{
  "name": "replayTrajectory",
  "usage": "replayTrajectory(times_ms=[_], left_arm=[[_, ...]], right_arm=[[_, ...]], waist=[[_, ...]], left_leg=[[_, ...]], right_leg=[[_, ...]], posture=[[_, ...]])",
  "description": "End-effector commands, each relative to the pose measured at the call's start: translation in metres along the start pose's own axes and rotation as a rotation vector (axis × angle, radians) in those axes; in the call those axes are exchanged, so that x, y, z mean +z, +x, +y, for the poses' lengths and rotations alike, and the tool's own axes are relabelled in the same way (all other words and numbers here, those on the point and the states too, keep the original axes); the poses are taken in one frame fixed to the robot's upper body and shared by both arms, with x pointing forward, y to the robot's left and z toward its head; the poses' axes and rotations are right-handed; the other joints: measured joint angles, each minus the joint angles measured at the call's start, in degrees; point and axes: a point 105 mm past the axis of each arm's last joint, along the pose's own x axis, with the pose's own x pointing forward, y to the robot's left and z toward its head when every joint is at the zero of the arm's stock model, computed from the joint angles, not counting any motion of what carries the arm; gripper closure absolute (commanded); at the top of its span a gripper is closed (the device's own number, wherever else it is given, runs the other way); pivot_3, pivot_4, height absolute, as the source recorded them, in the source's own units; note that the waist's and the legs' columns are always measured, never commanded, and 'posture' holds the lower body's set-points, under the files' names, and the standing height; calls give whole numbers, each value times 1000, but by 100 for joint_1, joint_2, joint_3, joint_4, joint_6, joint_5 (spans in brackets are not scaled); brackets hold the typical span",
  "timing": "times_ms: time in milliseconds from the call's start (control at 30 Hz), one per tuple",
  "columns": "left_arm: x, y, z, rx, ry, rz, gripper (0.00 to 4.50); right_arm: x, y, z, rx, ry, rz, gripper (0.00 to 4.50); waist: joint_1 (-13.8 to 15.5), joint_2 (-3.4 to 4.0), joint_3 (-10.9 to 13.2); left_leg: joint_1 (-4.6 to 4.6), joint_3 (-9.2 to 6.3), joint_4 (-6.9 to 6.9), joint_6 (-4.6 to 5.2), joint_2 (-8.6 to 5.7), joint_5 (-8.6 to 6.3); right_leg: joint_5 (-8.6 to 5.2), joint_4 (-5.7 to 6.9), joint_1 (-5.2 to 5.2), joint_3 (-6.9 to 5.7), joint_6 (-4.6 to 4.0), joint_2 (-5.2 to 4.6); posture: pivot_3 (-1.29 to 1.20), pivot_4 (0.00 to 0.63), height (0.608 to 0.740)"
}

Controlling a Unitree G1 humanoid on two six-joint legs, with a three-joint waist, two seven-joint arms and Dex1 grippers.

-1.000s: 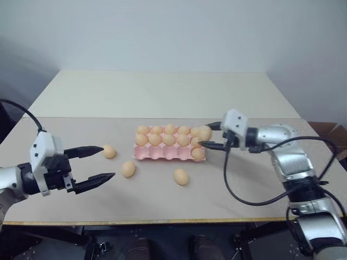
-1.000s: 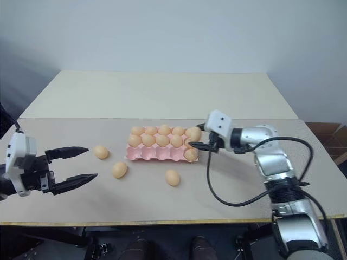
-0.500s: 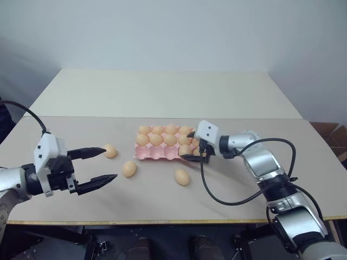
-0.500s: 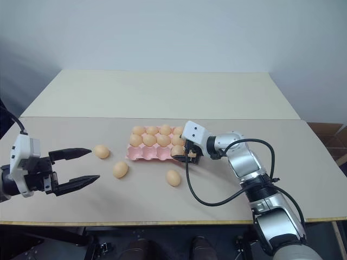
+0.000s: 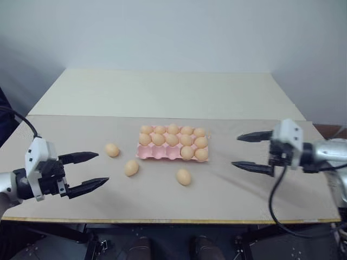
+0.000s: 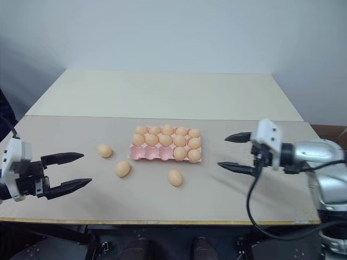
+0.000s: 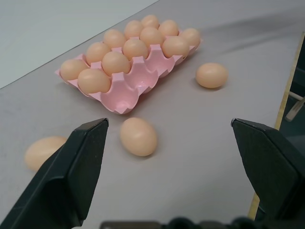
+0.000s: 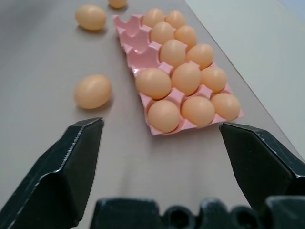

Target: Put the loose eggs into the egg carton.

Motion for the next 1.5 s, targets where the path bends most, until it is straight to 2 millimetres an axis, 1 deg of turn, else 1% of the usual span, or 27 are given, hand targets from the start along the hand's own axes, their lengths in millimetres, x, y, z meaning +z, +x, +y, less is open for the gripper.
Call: replayTrajectory(times_ms=[33, 100, 133, 500, 600, 733, 833, 900, 967, 1000, 1100, 1133, 1200, 1333, 1433, 1500], left_arm=[[5, -8, 2, 9, 39, 8, 0], [5, -9, 3, 13, 34, 3, 0], [5, -8, 3, 14, 34, 3, 0], [9, -6, 4, 11, 37, -1, 0], [10, -6, 4, 13, 38, -4, 0], [11, -2, 4, 12, 44, -12, 0], [12, 2, 4, 6, 47, -17, 0], [12, 4, 4, 1, 48, -21, 0], [13, 5, 3, -4, 50, -23, 0], [13, 5, 3, -6, 51, -25, 0], [14, 6, 2, -9, 55, -26, 0], [14, 6, 2, -9, 57, -26, 0], [15, 7, 1, -10, 61, -27, 0], [15, 6, 0, -7, 66, -24, 0], [13, 4, -1, -1, 66, -20, 0], [12, 4, -1, 3, 65, -18, 0]], right_arm=[[9, -15, 9, 3, -13, -24, 26], [7, -15, 12, -11, -3, -19, 26], [7, -14, 13, -17, 2, -23, 26], [13, -10, 14, -11, -6, -41, 26], [17, -4, 14, 3, -15, -54, 26], [20, 19, 23, 40, -25, -71, 26], [12, 42, 35, 95, -57, -47, 26], [7, 64, 41, 113, -90, -28, 26], [6, 83, 44, 128, -109, -27, 26], [5, 96, 47, 140, -120, -28, 26], [4, 122, 51, 158, -133, -24, 26], [1, 132, 51, 157, -137, -8, 26], [-5, 146, 51, 152, -146, 22, 26], [-15, 158, 51, 152, -155, 83, 26], [-16, 161, 53, 160, -148, 87, 608], [-15, 162, 55, 167, -137, 75, 1281]], waist=[[-6, 0, 0], [-8, 0, 0], [-9, 0, 0], [8, 0, 0], [8, 0, 0], [-14, -1, 0], [-4, 0, 0], [-1, -1, 0], [-13, -1, 0], [-25, -1, 0], [-33, -1, 0], [-33, -1, 0], [-30, -1, 0], [2, -1, 0], [-2, -1, 0], [-3, -1, 0]], left_leg=[[6, 0, 0, -1, 1, -1], [14, 4, 0, -9, 2, -6], [13, 5, 0, -33, 2, -20], [-1, 14, 0, -26, -7, -16], [-2, 14, 0, -23, -6, -14], [1, 14, 0, -26, -4, -16], [1, 12, 0, -27, -1, -16], [-3, 13, 0, -26, -3, -16], [-7, 16, 1, -22, -4, -13], [-11, 17, 1, -16, -5, -9], [-13, 17, 0, -1, -3, -1], [-13, 16, 0, -1, -3, -1], [-17, 17, 0, 0, -3, 0], [-21, 18, 0, 0, -8, 0], [-21, 19, 0, 0, -7, 0], [-19, 18, 0, 0, -5, 0]], right_leg=[[0, 0, 4, 0, 0, 0], [0, 0, 8, 3, 0, -1], [0, 0, 6, 4, 0, -2], [0, -4, -2, 7, 1, -12], [0, -4, -3, 7, 1, -12], [0, -3, -4, 7, 1, -9], [0, -3, -4, 5, 1, -6], [0, -3, -6, 5, 1, -8], [1, -3, -10, 7, 2, -10], [1, -3, -14, 8, 2, -10], [1, 0, -18, 7, 1, -8], [1, 1, -18, 6, 0, -7], [1, 0, -22, 6, 0, -7], [1, -2, -20, 5, 1, -11], [1, -2, -21, 6, 2, -11], [1, 0, -21, 5, 1, -8]], posture=[[0, 150, 740], [0, 150, 740], [0, 150, 740], [0, 150, 740], [0, 150, 740], [0, 150, 740], [0, 150, 740], [0, 150, 740], [0, 150, 740], [0, 150, 740], [0, 150, 740], [0, 150, 740], [0, 150, 740], [0, 150, 740], [0, 150, 740], [0, 150, 740]])
